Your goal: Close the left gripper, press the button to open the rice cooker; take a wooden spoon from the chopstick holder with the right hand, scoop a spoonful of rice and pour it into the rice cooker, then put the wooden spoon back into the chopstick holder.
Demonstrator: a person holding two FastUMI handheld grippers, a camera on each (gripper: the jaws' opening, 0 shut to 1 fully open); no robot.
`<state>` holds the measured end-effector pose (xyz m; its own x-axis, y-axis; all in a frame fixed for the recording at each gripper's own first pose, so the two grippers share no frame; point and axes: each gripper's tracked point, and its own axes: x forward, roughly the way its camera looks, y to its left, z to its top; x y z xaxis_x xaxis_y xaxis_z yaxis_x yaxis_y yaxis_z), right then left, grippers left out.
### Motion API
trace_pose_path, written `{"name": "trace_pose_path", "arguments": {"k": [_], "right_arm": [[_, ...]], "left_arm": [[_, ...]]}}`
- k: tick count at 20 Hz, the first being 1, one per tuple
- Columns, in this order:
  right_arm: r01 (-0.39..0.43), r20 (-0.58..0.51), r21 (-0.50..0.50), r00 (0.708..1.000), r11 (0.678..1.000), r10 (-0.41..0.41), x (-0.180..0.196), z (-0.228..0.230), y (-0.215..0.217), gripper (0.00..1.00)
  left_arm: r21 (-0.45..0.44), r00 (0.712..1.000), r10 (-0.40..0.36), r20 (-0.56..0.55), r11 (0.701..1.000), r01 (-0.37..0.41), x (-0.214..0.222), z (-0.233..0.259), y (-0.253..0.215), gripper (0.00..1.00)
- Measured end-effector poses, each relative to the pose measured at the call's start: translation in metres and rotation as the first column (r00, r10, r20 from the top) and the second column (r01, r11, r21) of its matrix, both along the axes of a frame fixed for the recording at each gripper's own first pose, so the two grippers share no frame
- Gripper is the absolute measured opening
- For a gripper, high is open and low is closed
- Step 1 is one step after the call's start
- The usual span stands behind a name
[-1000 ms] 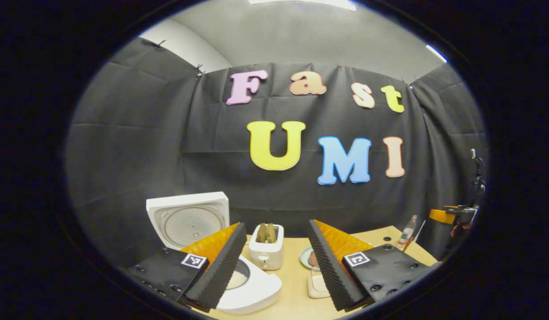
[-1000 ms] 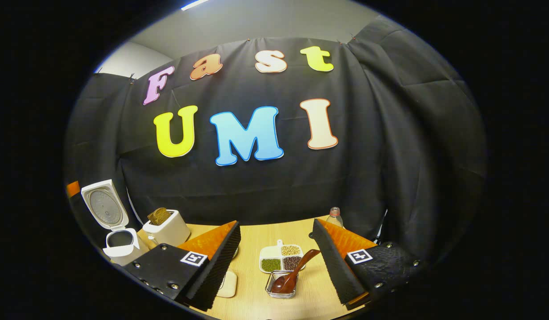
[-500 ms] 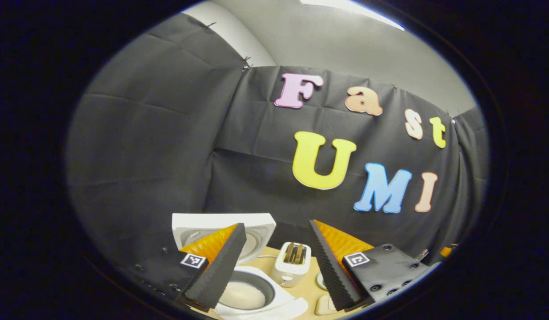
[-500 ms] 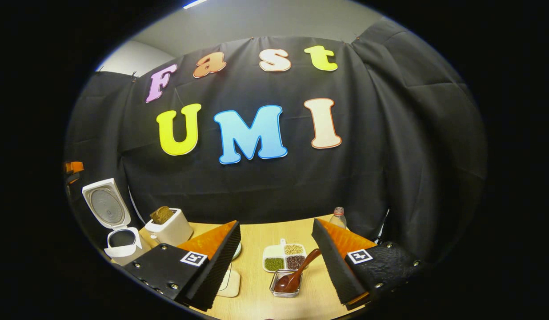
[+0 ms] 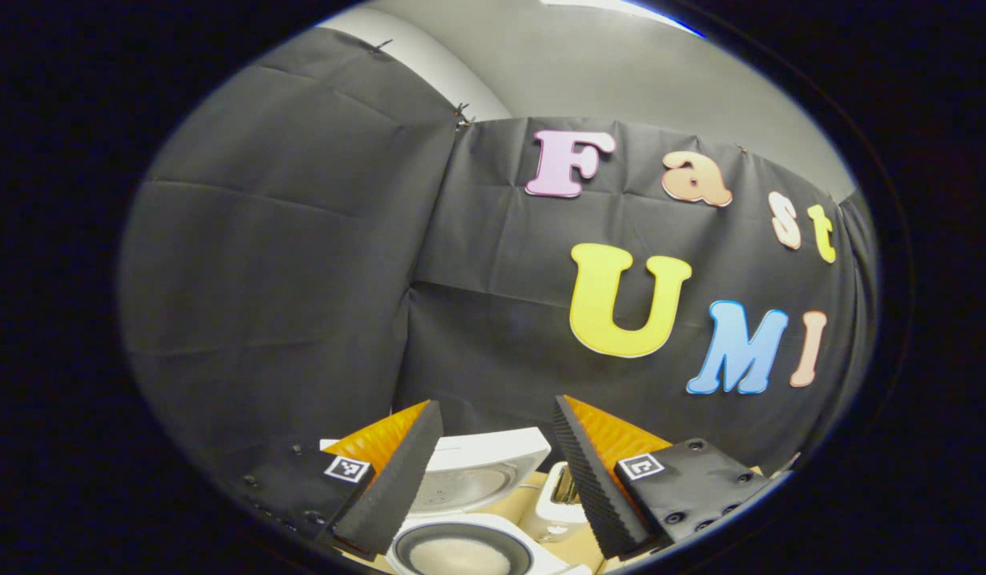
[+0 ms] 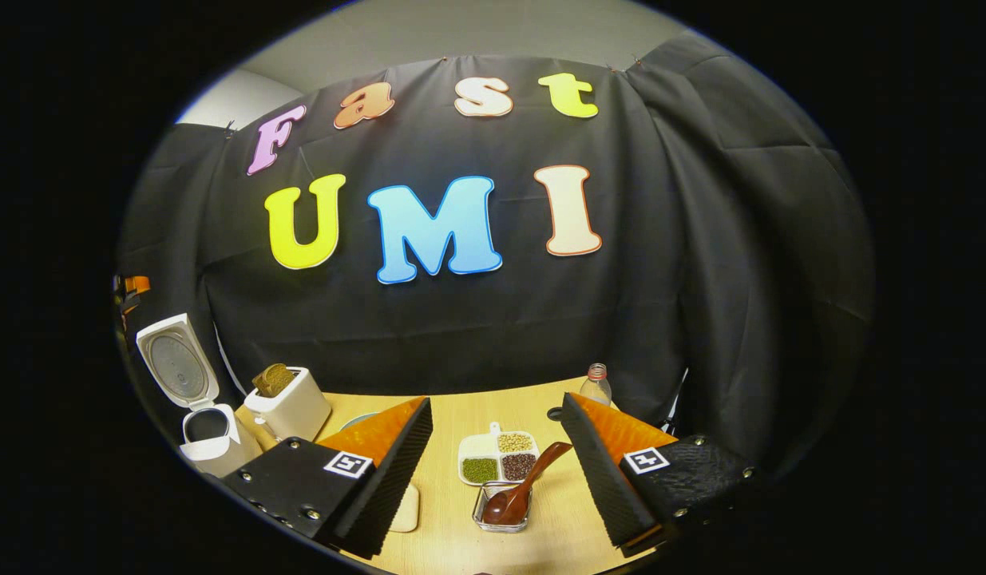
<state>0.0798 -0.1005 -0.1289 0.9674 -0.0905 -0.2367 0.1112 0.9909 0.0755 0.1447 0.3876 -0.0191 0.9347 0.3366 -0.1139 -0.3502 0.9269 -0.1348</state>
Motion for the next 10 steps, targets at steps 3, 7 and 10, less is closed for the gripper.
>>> {"name": "trace_pose_path", "arguments": {"k": [3, 7, 10], "right_arm": [[0.005, -0.015, -0.009, 1.0, 1.0, -0.006, 0.006, -0.005, 0.0, 0.99], [-0.01, -0.036, -0.014, 0.999, 1.0, 0.009, 0.011, -0.012, 0.009, 0.99], [-0.026, -0.042, -0.015, 0.999, 1.0, 0.026, 0.015, -0.016, 0.018, 0.99]], "left_arm": [[-0.012, 0.998, 0.029, -0.059, 0.999, -0.03, 0.026, -0.022, 0.023, 0.97], [-0.012, 0.984, 0.089, -0.154, 0.996, -0.092, 0.047, -0.06, 0.054, 0.97], [0.011, 0.971, 0.14, -0.192, 0.99, -0.14, 0.057, -0.074, 0.068, 0.97]]}}
